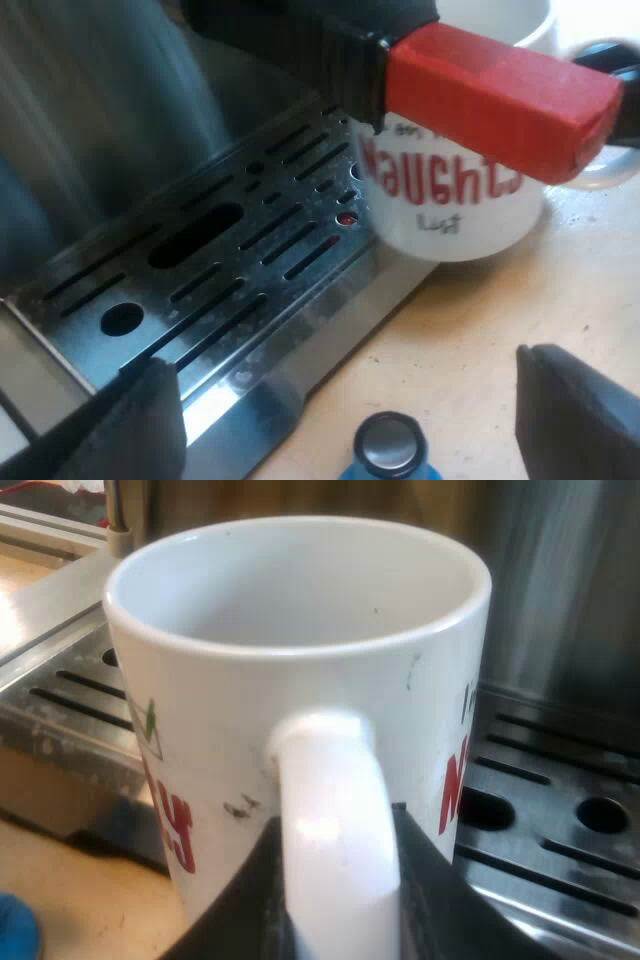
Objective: Remove mug from coffee machine
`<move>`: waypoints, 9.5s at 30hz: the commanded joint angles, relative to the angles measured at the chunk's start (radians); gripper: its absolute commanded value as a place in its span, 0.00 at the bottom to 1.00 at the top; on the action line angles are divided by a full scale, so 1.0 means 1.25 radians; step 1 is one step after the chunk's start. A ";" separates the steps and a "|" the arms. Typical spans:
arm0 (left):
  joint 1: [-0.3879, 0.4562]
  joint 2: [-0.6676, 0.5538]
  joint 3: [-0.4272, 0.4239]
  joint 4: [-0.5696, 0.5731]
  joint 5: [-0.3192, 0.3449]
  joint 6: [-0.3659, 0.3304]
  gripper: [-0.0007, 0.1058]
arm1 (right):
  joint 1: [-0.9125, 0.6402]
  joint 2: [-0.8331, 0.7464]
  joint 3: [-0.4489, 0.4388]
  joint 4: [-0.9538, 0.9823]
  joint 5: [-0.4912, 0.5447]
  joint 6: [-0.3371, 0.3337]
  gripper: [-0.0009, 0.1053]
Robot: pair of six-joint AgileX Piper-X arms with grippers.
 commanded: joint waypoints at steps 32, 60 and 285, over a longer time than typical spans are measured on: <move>-0.294 0.001 -0.017 -0.074 0.016 -0.111 0.66 | 0.025 -0.366 0.137 0.189 0.355 0.044 0.01; -0.294 0.203 0.016 -0.253 0.016 -0.167 0.66 | -0.346 -0.285 0.137 0.198 0.057 0.050 0.01; 0.247 -0.493 -0.231 0.590 -0.344 -0.170 0.66 | -0.836 -1.117 -0.057 1.338 -0.399 -0.052 0.54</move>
